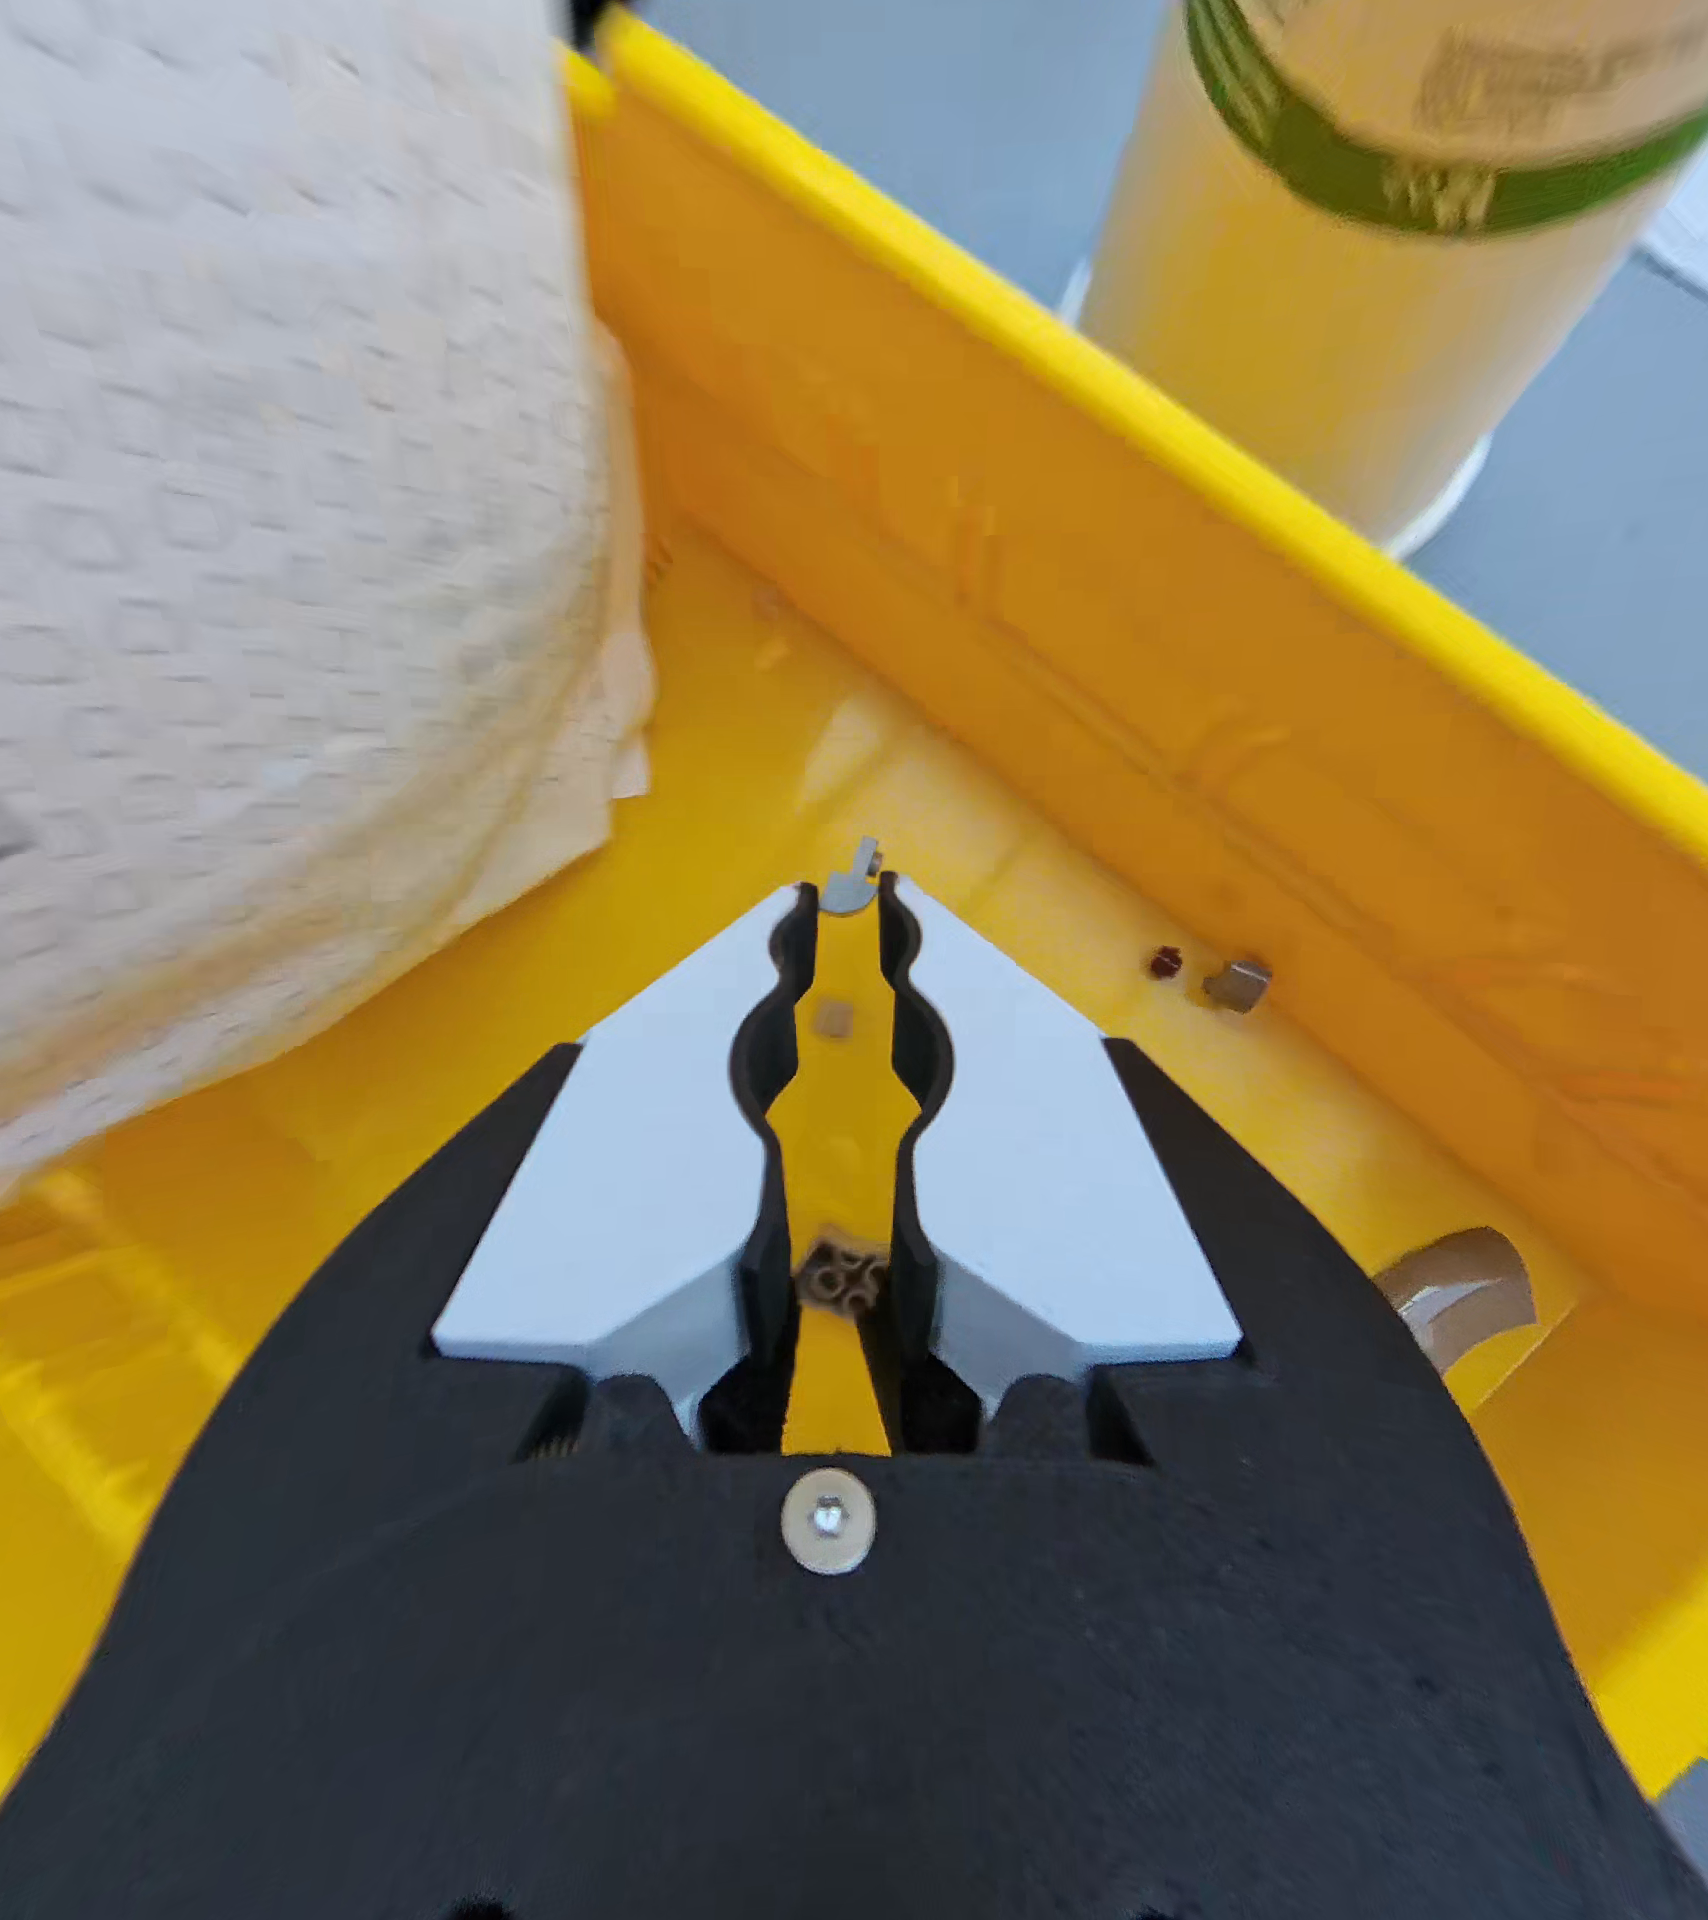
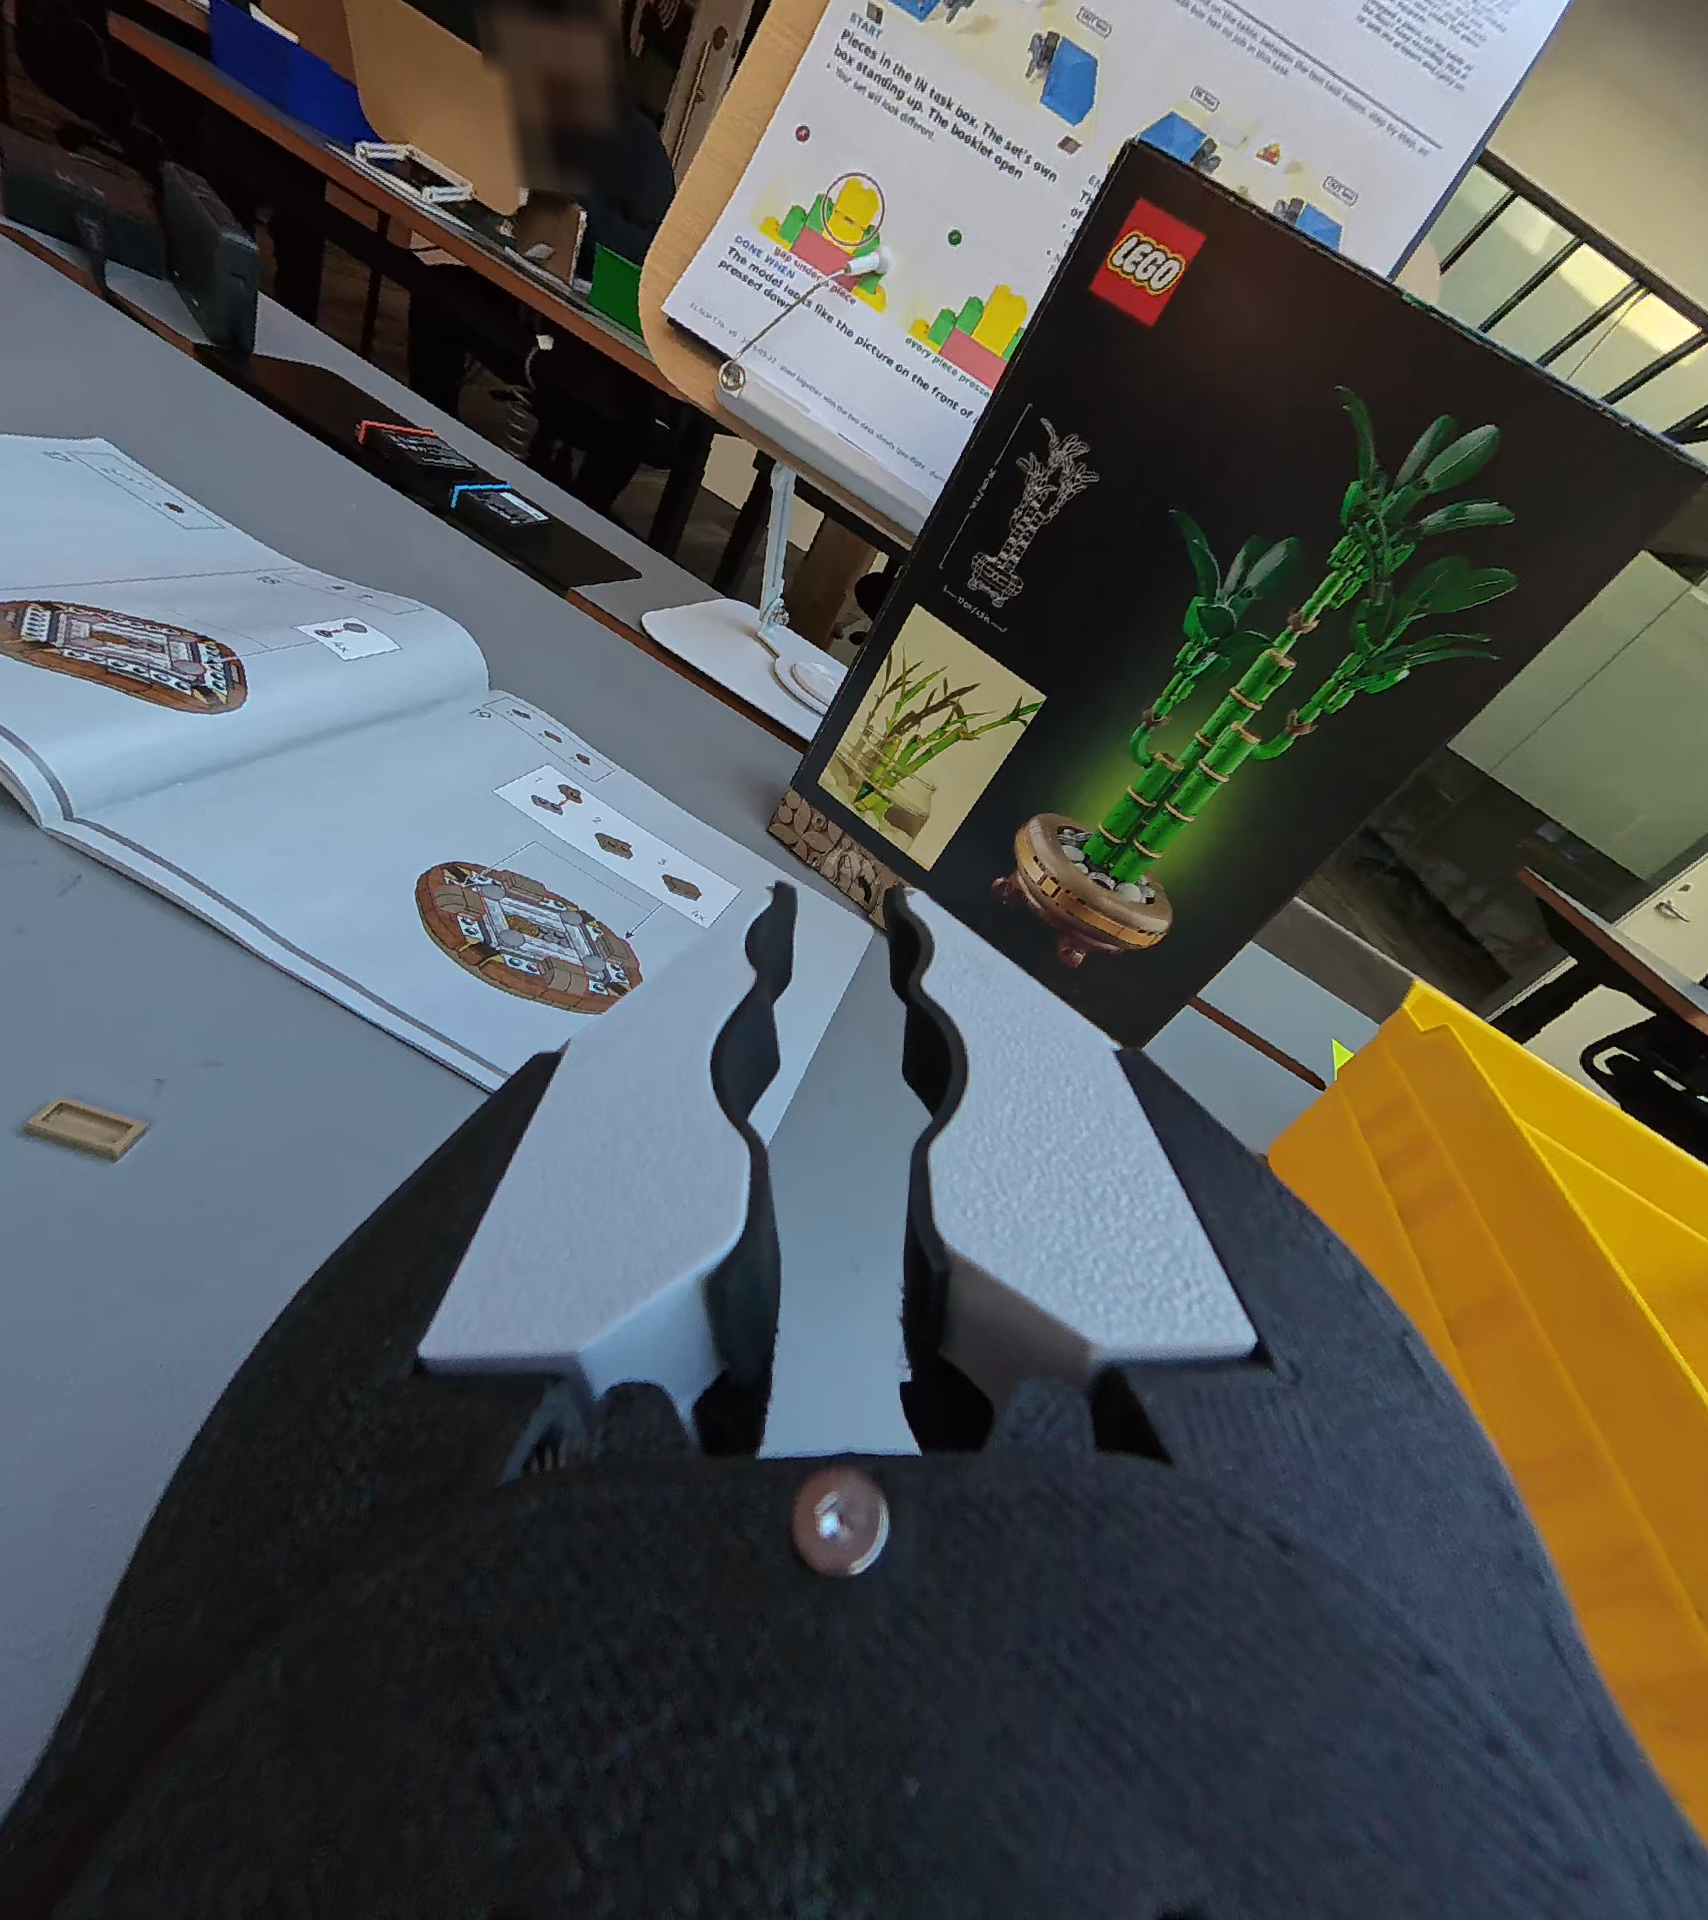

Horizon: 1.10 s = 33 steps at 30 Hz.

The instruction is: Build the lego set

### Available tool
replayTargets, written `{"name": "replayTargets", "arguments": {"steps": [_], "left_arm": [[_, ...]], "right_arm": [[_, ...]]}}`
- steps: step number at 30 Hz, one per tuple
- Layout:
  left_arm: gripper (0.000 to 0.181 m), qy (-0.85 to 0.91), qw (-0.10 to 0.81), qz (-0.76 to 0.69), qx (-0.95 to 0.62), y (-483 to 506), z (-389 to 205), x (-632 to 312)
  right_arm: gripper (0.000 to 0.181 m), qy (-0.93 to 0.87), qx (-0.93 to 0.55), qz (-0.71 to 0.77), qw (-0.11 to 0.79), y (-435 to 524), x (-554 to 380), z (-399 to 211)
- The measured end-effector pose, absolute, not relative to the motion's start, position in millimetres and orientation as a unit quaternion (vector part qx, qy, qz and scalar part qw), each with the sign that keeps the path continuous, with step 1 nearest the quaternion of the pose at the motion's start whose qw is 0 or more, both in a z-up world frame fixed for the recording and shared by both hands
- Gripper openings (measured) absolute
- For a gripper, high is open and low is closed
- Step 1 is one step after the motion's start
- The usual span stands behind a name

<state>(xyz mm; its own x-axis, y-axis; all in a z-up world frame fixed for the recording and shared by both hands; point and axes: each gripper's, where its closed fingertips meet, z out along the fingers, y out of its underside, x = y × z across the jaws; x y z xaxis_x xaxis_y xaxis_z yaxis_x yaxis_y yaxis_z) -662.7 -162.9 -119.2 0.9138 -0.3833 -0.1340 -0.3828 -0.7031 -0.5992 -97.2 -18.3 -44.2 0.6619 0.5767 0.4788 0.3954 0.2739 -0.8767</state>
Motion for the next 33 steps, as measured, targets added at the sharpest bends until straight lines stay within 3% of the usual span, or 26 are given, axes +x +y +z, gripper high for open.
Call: {"name": "replayTargets", "arguments": {"steps": [1, 6, 9, 14, 18, 22, 33], "left_arm": [[0.009, 0.185, 0.349, 0.022, -0.918, -161.2, -98.3, -670.6], [0.009, 0.147, 0.545, -0.064, -0.823, -173.3, 58.6, -606.5], [0.009, 0.234, 0.539, -0.182, -0.789, -199.1, 92.4, -496.8], [0.01, 0.376, 0.295, -0.327, -0.815, -223.8, 2.3, -331.2], [0.009, 0.323, 0.153, -0.407, -0.84, -204.0, -65.5, -276.5], [0.009, 0.295, 0.093, -0.36, -0.88, -181.7, -110.9, -267.1], [0.01, 0.25, -0.026, -0.322, -0.913, -176.5, -142.8, -257.4]], "right_arm": [[0.016, -0.405, -0.597, 0.067, 0.689, -18.6, -97.0, -43.3], [0.016, -0.406, -0.598, 0.067, 0.688, -18.3, -97.2, -43.2], [0.016, -0.411, -0.595, 0.066, 0.687, -19.7, -98.9, -43.8], [0.016, -0.421, -0.586, 0.068, 0.689, -24.0, -102.3, -41.7], [0.016, -0.427, -0.581, 0.082, 0.688, -28.6, -104.9, -40.7], [0.017, -0.428, -0.578, 0.104, 0.687, -32.9, -107.4, -39.1], [0.017, -0.435, -0.557, 0.124, 0.696, -45.2, -109.0, -29.3]]}}
